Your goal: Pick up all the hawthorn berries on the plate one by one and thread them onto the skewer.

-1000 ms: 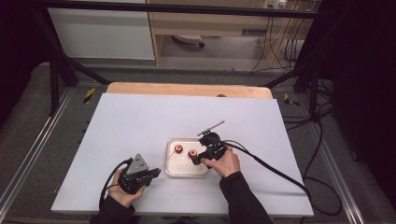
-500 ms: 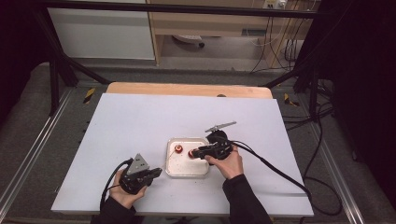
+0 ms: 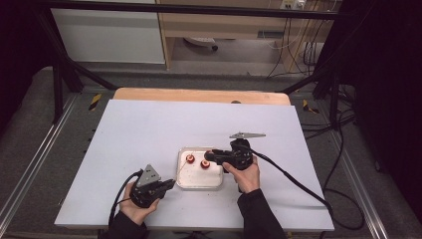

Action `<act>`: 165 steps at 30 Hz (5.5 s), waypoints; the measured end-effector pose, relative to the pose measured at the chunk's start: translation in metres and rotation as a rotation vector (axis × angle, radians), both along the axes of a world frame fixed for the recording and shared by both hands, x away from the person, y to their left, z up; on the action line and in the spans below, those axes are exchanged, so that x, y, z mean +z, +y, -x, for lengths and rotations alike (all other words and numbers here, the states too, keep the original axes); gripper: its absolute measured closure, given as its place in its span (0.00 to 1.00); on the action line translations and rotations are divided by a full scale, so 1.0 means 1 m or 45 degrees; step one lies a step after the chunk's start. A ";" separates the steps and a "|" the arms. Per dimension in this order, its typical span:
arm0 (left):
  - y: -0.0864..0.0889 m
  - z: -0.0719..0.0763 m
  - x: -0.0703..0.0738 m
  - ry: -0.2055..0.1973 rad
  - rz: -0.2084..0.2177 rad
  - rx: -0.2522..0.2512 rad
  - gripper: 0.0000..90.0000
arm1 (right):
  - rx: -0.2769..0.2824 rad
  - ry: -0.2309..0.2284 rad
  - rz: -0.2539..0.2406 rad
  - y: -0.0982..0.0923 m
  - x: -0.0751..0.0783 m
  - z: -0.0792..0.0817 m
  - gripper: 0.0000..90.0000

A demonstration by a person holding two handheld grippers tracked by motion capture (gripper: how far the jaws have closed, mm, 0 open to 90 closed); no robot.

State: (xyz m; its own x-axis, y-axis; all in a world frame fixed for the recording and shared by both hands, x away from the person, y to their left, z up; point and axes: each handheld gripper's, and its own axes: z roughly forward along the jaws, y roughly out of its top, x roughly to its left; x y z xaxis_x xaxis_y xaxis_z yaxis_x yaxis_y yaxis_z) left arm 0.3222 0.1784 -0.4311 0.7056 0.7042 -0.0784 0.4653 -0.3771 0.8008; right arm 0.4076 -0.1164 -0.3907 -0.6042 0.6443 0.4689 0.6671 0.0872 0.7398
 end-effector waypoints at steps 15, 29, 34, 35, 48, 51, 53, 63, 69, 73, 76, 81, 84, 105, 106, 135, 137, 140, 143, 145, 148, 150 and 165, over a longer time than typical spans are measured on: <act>-0.006 0.003 0.002 -0.002 0.044 0.009 0.98 | -0.096 -0.058 -0.223 -0.004 0.007 0.002 0.68; -0.022 0.004 0.010 0.021 0.129 0.024 0.98 | -0.172 -0.141 -0.350 -0.005 0.012 0.001 0.68; -0.027 0.000 0.014 0.027 0.169 0.041 0.98 | -0.207 -0.201 -0.389 -0.005 0.014 0.002 0.68; -0.028 0.000 0.014 0.024 0.175 0.044 0.98 | -0.207 -0.201 -0.389 -0.005 0.014 0.002 0.68; -0.041 -0.008 0.020 0.009 0.203 0.045 0.98 | -0.228 -0.263 -0.463 -0.004 0.015 0.001 0.68; -0.044 -0.008 0.019 0.010 0.210 0.043 0.98 | -0.230 -0.280 -0.468 -0.004 0.014 0.001 0.68; -0.044 -0.008 0.018 0.010 0.211 0.044 0.98 | -0.228 -0.291 -0.471 -0.003 0.013 0.000 0.68; -0.041 -0.009 0.017 0.010 0.220 0.052 0.98 | -0.213 -0.310 -0.489 0.001 0.008 0.000 0.68; -0.040 -0.010 0.018 0.010 0.223 0.054 0.98 | -0.204 -0.311 -0.497 0.003 0.006 0.000 0.68; -0.040 -0.010 0.017 0.012 0.220 0.053 0.98 | -0.198 -0.314 -0.501 0.004 0.005 0.000 0.68; -0.040 -0.010 0.018 0.008 0.225 0.054 0.98 | -0.196 -0.312 -0.502 0.004 0.005 0.001 0.68; -0.040 -0.010 0.017 0.008 0.227 0.061 0.98 | -0.179 -0.300 -0.504 0.007 0.001 0.002 0.68; -0.041 -0.010 0.017 0.010 0.228 0.066 0.98 | -0.177 -0.295 -0.503 0.008 -0.001 0.003 0.68; -0.039 -0.011 0.015 0.003 0.219 0.105 0.98 | -0.100 -0.206 -0.456 0.024 -0.023 0.017 0.68; -0.039 -0.011 0.014 0.002 0.218 0.107 0.98 | -0.098 -0.201 -0.450 0.026 -0.025 0.019 0.68; -0.041 -0.013 0.010 -0.009 0.159 0.087 0.98 | -0.028 -0.145 -0.375 0.038 -0.046 0.039 0.68; -0.041 -0.013 0.010 -0.009 0.159 0.085 0.98 | -0.026 -0.141 -0.375 0.039 -0.046 0.039 0.68; -0.040 -0.013 0.009 -0.011 0.159 0.079 0.98 | -0.004 -0.121 -0.367 0.038 -0.046 0.038 0.68; -0.040 -0.012 0.010 -0.019 0.156 0.072 0.98 | 0.003 -0.129 -0.352 0.037 -0.045 0.038 0.64; -0.038 -0.012 0.010 -0.023 0.154 0.069 0.98 | -0.006 -0.164 -0.311 0.034 -0.040 0.038 0.57; -0.034 -0.012 0.011 -0.027 0.151 0.071 0.98 | -0.009 -0.190 -0.274 0.030 -0.034 0.038 0.51; -0.032 -0.012 0.011 -0.029 0.144 0.073 0.98 | -0.015 -0.199 -0.243 0.026 -0.030 0.037 0.45; -0.001 -0.011 0.011 -0.016 0.027 0.019 0.98 | 0.048 -0.127 0.176 0.000 -0.016 0.019 0.14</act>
